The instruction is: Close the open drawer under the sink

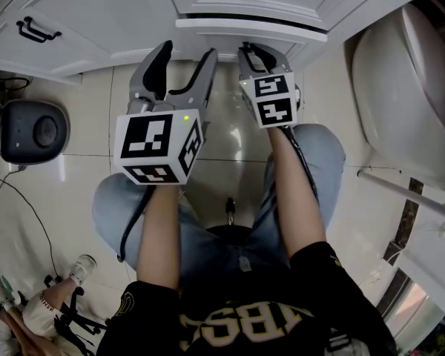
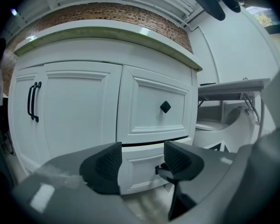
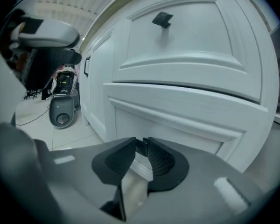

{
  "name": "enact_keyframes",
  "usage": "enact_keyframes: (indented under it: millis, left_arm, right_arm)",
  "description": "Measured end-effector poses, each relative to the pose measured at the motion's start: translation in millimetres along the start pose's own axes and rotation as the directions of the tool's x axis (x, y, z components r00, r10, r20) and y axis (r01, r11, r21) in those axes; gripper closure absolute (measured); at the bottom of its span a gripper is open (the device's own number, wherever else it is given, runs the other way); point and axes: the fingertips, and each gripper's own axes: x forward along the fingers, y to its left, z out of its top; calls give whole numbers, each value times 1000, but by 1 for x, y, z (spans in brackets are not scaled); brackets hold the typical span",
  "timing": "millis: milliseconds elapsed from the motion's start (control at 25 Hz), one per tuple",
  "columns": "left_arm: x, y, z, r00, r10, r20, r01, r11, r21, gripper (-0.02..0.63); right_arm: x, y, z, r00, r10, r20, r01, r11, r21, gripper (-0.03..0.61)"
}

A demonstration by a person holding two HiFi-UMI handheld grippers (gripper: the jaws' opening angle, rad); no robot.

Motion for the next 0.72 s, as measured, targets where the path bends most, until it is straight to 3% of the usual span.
enact_keyframes:
  millis: [280, 320, 440, 600, 720]
  left_arm:
    - [-11, 1, 12, 1000, -7, 21, 7, 1000, -9, 331]
    - [-13, 1, 13, 1000, -3, 25, 4, 1000, -6, 331]
    - [-17, 4, 13, 1000, 13, 23, -14, 999, 49, 331]
    - [-32, 7, 19, 999, 17, 40, -23, 990, 136, 331]
    - [-55, 0, 35, 996, -4, 94, -9, 991, 136, 331]
  right_arm:
    - [12, -10, 6, 998, 59, 12, -59, 998, 25, 503]
    - [12, -2, 2, 997, 75, -1, -75, 997, 8, 465]
    - [7, 29, 0, 987, 161, -21, -161, 987, -27, 156]
    - [-28, 36, 22, 975, 196, 102, -206, 975, 89, 140]
    - [-66, 19, 44, 978, 115, 174, -135, 985, 110, 141]
